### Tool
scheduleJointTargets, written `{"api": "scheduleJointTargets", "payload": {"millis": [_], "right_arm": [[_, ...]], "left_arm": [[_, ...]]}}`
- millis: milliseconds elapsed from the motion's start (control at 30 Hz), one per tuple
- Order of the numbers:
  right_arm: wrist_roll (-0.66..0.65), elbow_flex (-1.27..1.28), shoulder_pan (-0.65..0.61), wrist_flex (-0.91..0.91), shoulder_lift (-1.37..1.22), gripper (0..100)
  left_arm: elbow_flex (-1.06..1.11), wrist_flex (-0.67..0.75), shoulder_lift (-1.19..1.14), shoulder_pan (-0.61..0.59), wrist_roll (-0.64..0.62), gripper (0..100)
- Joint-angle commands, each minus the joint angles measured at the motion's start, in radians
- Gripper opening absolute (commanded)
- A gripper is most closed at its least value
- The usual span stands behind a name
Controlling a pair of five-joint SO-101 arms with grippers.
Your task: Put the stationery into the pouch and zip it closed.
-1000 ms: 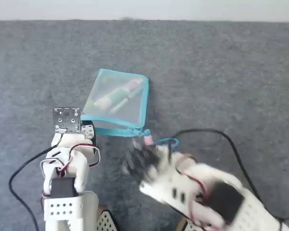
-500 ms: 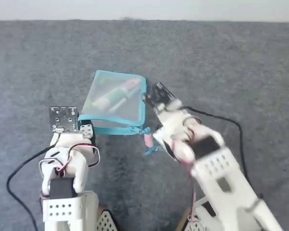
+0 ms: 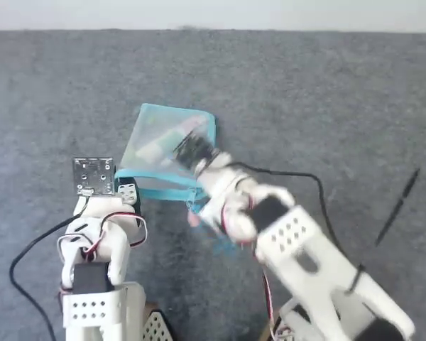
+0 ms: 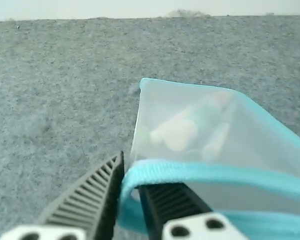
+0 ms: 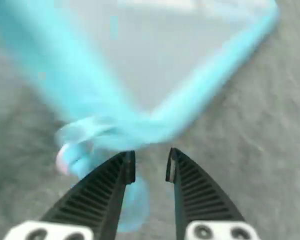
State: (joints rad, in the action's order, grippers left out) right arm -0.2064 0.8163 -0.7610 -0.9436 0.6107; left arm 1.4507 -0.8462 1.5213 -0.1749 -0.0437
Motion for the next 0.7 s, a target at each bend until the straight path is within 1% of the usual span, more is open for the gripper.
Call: {"api": "scheduleJointTargets", "payload": {"millis": [0,67,133,200,267,367,500,667], "right_arm": [[0.006,0.055,-0.131,0.007,0.216,10.8],[0.006,0.089,-0.2,-0.03,0.318,11.1],[0.005,0.097,-0.229,-0.071,0.406,11.2],[-0.003,0.097,-0.208,-0.104,0.479,11.3],[-0.038,0.098,-0.145,-0.122,0.515,11.5],[-0.092,0.11,-0.065,-0.113,0.493,17.8],[-0.167,0.146,-0.058,-0.056,0.427,27.3],[-0.21,0.147,-0.054,0.053,0.337,28.5]], "left_arm": [[-0.068,0.002,-0.003,-0.009,-0.015,1],[-0.068,0.002,-0.003,-0.009,-0.014,1],[-0.068,0.002,-0.003,-0.008,-0.014,1],[-0.067,0.002,-0.003,-0.008,-0.014,1],[-0.058,0.002,-0.003,-0.008,-0.012,1],[-0.058,0.002,-0.003,-0.008,-0.012,1],[-0.058,0.002,-0.003,-0.009,-0.012,1],[-0.058,0.0,-0.003,-0.011,-0.012,1]]}}
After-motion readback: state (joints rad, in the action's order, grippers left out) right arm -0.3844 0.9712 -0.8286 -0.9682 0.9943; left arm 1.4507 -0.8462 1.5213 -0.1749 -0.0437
